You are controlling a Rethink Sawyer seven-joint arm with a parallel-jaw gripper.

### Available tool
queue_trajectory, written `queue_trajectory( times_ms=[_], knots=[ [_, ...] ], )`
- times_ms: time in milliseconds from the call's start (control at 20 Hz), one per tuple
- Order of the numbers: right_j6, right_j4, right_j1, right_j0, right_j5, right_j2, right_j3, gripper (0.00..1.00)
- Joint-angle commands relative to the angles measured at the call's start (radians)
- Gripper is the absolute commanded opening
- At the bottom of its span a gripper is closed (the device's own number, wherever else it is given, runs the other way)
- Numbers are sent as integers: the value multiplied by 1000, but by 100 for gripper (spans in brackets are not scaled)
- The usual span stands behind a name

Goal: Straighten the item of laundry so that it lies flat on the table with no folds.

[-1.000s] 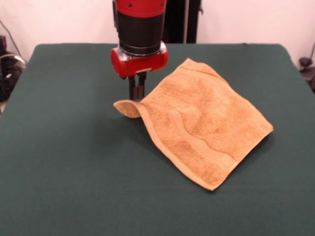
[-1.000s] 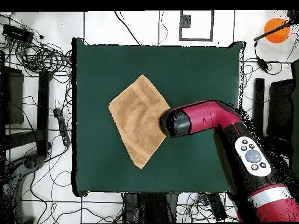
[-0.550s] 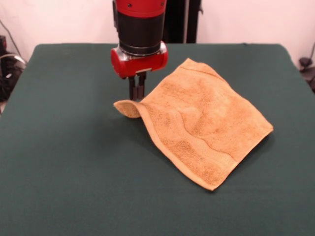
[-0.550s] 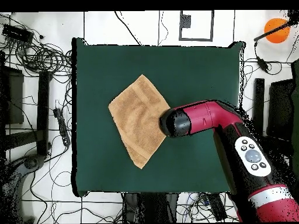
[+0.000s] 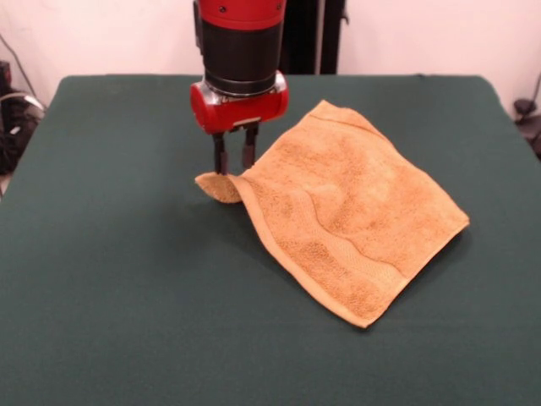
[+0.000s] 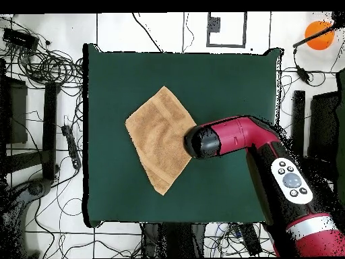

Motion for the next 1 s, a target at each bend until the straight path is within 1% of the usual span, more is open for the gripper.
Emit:
queue_trajectory(
  times_ms=[50,400,500,550,650,900,1000],
  knots=[
    [-127,-27,51,33,33,7,13,100],
    [-93,-24,44,36,27,-7,25,100],
    [-93,-29,40,33,2,0,27,100],
    [-74,-21,39,29,-16,4,28,100],
    [-106,-19,45,29,2,15,14,100],
    [-124,-19,46,28,16,18,9,100],
    [-142,-33,55,18,6,17,11,100]
  ],
)
